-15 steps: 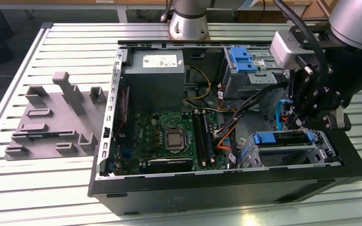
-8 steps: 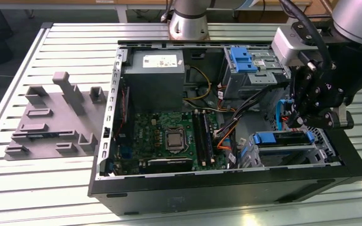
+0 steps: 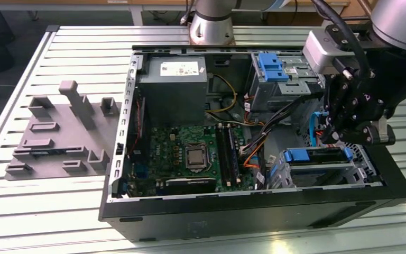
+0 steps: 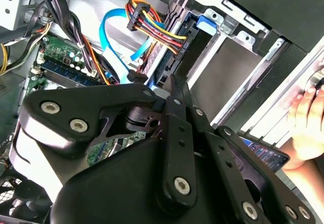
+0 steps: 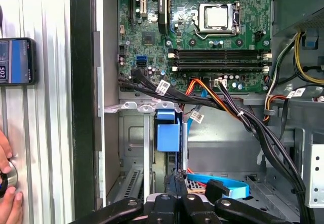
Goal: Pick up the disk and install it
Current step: 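Insert the second disk wire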
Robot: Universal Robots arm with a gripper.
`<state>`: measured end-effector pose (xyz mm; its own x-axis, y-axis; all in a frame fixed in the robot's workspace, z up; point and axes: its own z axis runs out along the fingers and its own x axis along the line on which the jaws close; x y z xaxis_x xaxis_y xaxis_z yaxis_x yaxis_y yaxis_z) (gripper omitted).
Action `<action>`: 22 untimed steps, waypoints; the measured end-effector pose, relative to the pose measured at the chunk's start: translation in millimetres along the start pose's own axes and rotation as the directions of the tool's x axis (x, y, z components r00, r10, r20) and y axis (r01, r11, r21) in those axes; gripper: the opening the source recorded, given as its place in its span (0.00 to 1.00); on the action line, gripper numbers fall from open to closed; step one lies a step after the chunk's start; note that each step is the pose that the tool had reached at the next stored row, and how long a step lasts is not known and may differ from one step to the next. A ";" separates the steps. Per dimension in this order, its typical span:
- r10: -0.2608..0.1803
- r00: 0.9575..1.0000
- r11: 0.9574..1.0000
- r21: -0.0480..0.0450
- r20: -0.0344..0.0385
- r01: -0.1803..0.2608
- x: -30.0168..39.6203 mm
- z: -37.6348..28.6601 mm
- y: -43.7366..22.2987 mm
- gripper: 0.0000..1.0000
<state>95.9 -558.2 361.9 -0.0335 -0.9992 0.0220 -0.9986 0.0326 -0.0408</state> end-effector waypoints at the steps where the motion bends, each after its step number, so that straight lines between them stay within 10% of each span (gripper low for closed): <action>1: 0.000 1.000 1.000 0.000 0.000 0.000 0.0 0.0 0.6 0.11; 22: 0.000 1.000 1.000 0.000 0.000 0.000 0.0 -7.8 3.9 0.11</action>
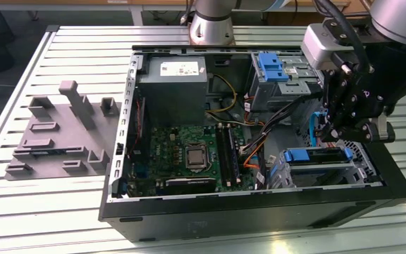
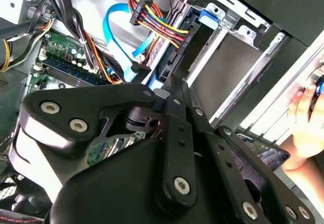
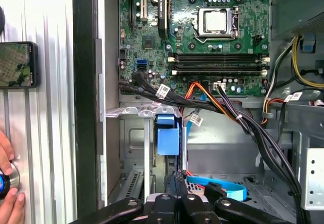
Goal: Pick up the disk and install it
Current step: 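Insert the second disk wire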
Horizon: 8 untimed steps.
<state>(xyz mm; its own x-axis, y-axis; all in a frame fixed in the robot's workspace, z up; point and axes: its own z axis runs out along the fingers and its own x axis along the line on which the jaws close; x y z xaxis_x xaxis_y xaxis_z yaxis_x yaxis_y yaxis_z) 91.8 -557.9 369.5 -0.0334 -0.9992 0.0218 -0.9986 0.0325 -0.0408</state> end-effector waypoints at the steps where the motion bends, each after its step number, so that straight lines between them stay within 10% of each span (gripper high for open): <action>1: 0.000 1.000 1.000 0.000 0.000 0.000 -0.1 -1.9 -0.1 0.11; 8: 0.000 1.000 1.000 0.000 0.000 0.000 -2.2 -10.6 -0.4 0.11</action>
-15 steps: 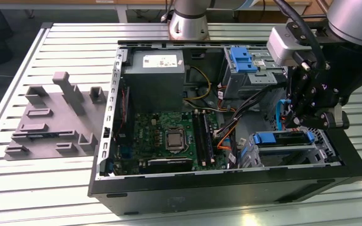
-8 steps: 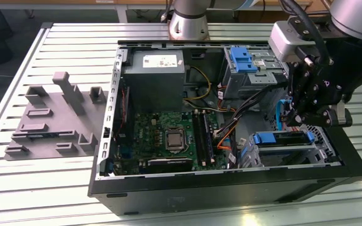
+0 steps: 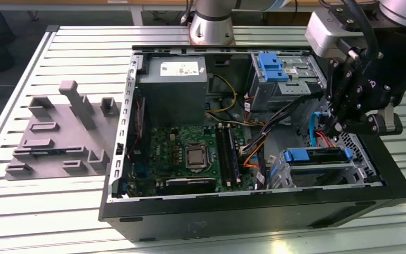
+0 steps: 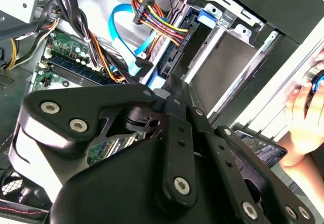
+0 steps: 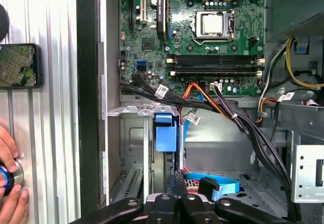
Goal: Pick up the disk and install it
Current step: 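Insert the second disk wire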
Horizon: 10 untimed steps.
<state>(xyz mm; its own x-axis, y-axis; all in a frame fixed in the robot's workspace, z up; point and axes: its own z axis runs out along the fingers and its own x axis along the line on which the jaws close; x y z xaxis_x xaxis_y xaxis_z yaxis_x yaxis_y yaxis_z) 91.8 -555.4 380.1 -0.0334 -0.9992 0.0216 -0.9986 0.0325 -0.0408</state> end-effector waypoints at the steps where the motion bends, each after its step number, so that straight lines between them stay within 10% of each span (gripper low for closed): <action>1: 0.000 1.000 1.000 0.000 0.000 0.000 -0.4 -0.6 0.0 0.11; 10: 0.000 1.000 1.000 0.000 0.000 0.000 -10.1 -2.2 0.3 0.11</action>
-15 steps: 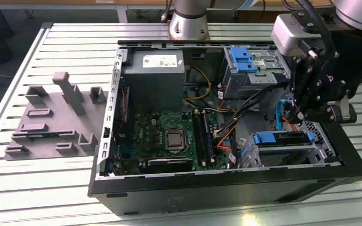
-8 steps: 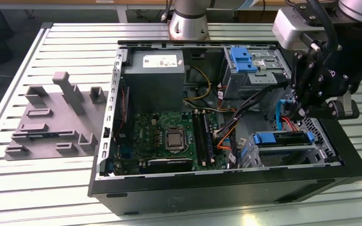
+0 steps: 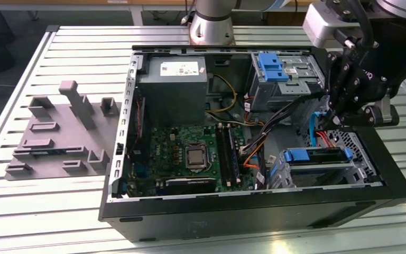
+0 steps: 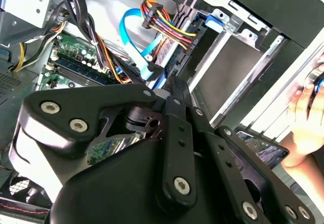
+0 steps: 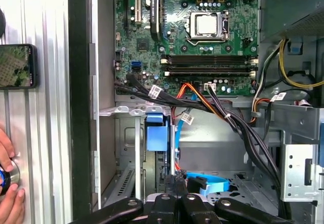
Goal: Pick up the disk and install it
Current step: 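Insert the second disk wire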
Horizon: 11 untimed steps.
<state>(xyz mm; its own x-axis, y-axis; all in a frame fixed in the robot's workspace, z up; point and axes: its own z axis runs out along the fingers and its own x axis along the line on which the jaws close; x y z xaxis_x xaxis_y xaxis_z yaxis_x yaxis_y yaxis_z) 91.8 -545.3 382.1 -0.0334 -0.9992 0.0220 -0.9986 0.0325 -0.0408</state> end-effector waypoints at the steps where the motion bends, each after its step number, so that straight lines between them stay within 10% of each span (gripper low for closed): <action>1: 0.000 1.000 1.000 0.000 0.000 0.000 -0.7 0.0 0.0 0.11; 11: 0.000 1.000 1.000 0.000 0.000 0.000 -1.2 -0.1 2.0 0.11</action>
<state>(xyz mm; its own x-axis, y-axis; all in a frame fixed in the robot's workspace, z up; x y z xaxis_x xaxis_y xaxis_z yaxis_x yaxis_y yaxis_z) 89.8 -544.1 382.1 -0.0334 -0.9992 0.0220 -0.9986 0.0325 -0.0407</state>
